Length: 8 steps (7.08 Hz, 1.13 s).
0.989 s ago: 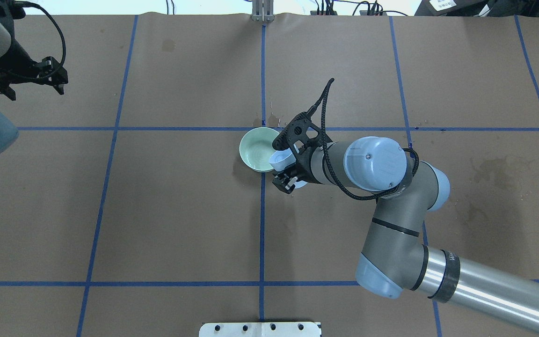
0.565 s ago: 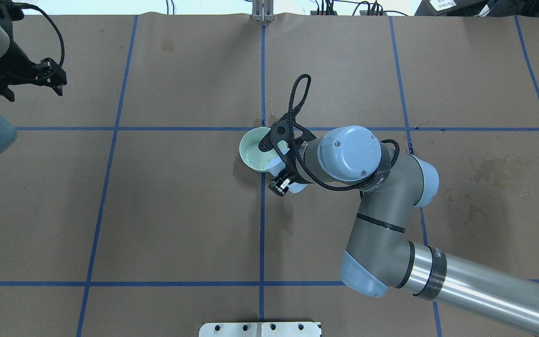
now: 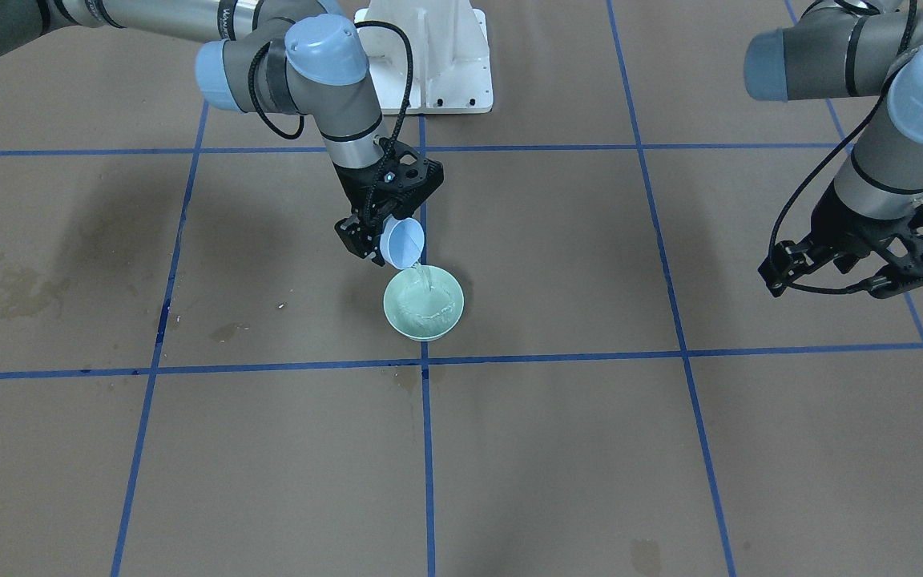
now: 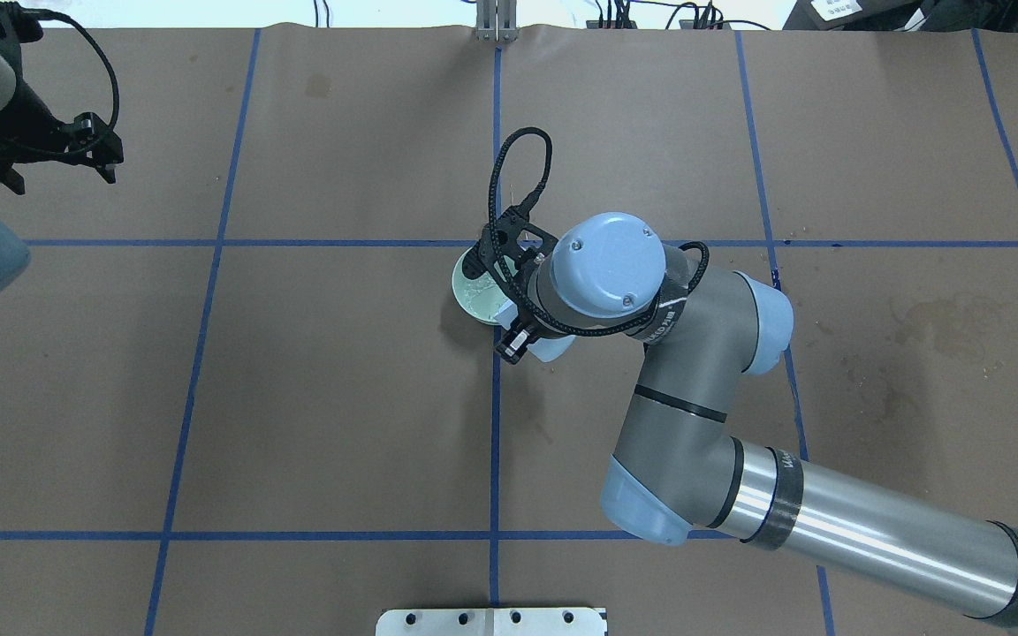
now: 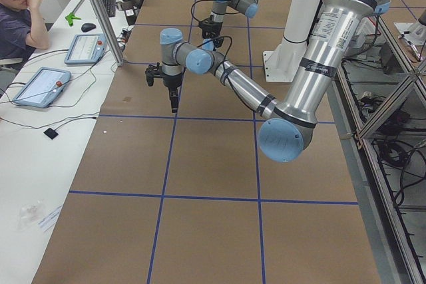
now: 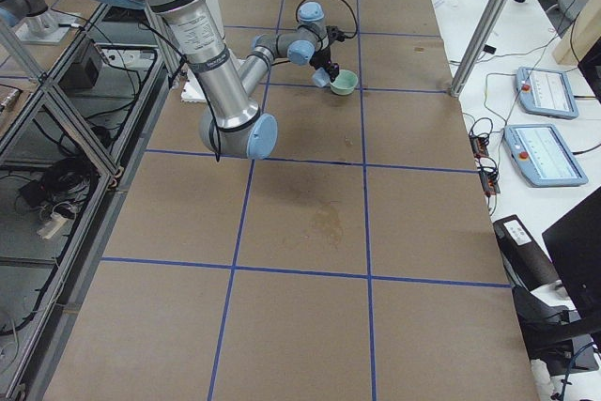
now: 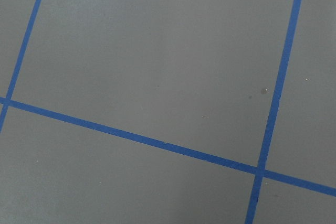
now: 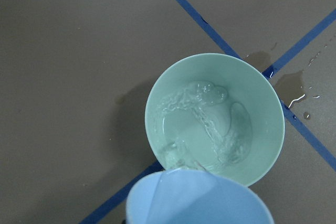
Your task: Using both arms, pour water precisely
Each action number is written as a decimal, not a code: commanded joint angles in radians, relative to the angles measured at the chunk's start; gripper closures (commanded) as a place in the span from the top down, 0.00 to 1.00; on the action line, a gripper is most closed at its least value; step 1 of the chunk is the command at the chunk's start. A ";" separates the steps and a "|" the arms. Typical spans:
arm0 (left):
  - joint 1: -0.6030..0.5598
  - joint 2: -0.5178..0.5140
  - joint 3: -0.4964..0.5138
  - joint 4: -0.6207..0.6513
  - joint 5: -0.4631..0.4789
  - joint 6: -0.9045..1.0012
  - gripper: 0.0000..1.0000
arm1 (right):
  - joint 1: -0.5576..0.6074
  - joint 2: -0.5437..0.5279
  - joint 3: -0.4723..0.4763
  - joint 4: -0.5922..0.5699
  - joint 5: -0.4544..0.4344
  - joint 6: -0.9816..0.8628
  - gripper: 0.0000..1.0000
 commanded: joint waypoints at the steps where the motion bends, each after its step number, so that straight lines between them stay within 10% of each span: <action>1: 0.000 0.001 0.000 0.000 0.001 0.005 1.00 | 0.017 0.035 -0.025 -0.075 0.043 -0.013 0.00; 6: 0.000 0.013 -0.008 0.000 0.001 0.005 1.00 | 0.023 0.107 -0.064 -0.160 0.052 0.000 0.00; 8: 0.000 0.013 -0.015 0.003 0.002 0.003 1.00 | 0.029 0.060 -0.057 0.046 0.049 0.064 0.00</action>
